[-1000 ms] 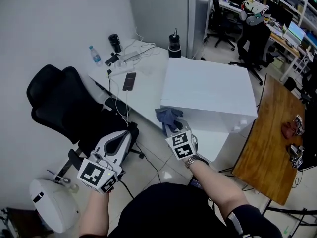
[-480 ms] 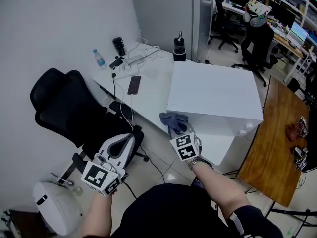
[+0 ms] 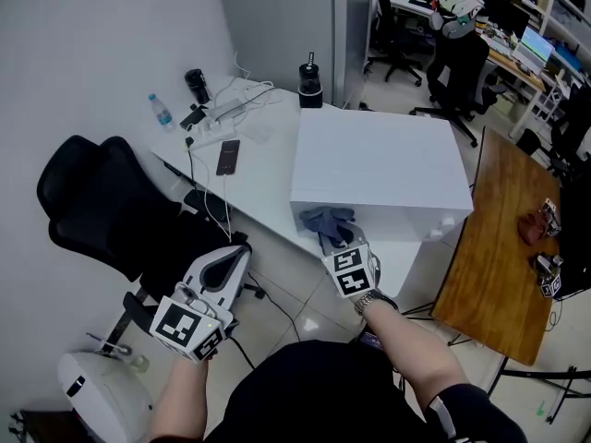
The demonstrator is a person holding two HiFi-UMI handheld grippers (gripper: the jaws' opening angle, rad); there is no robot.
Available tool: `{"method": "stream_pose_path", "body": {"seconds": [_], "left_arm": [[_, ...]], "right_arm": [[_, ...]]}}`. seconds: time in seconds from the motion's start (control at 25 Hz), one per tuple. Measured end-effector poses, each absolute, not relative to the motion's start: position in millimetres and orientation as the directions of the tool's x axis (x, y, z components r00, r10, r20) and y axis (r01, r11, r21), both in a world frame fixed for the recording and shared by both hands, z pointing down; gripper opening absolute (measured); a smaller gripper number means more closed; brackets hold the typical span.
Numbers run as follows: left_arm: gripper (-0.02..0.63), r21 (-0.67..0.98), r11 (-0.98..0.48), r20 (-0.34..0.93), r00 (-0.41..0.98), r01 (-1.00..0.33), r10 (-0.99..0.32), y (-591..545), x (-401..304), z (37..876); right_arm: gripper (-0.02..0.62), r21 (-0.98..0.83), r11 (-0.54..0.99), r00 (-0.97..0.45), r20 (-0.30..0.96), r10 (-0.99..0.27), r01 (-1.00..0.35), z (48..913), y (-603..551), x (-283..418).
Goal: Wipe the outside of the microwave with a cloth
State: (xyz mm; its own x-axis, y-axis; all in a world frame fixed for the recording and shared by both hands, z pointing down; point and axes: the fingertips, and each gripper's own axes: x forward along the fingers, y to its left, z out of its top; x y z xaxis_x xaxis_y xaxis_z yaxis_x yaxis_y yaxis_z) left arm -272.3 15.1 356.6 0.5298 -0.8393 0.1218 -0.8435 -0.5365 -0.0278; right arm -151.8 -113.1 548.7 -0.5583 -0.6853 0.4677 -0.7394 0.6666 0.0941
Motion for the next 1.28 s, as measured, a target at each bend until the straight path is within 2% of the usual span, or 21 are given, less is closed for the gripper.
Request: {"method": "stream_pose_path", "body": {"seconds": [0.48,1.28], "left_arm": [[0.005,-0.014,-0.608,0.118,0.602,-0.794,-0.79,-2.7,-218.6,356.3],[0.005,-0.011,-0.64,0.141,0.633,-0.768,-0.761,-15.7,-107.3,349.9]], "right_arm": [[0.064,0.094,0.593,-0.481,0.49,-0.727,-0.8,550.5,-116.2,-73.2],[0.063,0.073,0.514,-0.409,0.514,-0.754,-0.855,553.0,-120.7,63.6]]}}
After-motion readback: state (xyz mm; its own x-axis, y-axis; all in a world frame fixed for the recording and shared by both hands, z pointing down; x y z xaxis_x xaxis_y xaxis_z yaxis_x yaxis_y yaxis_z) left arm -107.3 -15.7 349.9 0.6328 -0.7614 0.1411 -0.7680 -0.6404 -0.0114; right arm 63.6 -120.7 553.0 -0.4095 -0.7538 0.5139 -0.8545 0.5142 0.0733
